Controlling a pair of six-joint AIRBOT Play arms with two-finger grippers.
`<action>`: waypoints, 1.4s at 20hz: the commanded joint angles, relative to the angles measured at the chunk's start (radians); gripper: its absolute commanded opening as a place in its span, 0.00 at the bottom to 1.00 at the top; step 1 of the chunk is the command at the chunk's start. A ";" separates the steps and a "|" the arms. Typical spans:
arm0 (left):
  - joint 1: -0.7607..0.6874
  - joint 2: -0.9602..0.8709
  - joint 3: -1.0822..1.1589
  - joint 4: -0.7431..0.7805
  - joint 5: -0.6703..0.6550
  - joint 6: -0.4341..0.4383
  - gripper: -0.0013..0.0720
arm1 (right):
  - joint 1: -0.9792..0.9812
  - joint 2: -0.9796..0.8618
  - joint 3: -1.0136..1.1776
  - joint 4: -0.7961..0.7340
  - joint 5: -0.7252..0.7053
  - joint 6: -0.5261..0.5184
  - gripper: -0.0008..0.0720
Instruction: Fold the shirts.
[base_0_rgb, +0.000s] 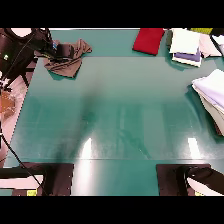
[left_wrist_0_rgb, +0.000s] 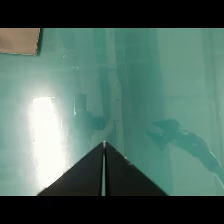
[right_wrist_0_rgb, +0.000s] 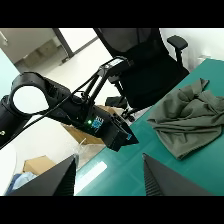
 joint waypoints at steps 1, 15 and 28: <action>0.000 0.000 0.001 0.000 0.000 0.000 0.06 | 0.001 0.000 0.000 -0.002 -0.004 0.000 0.66; 0.000 -0.001 0.001 0.000 0.051 0.000 0.06 | 0.001 0.000 0.000 -0.001 -0.004 0.000 0.66; 0.296 -0.350 0.001 -0.348 0.151 -0.262 1.00 | 0.001 0.000 -0.001 -0.002 -0.003 0.000 0.66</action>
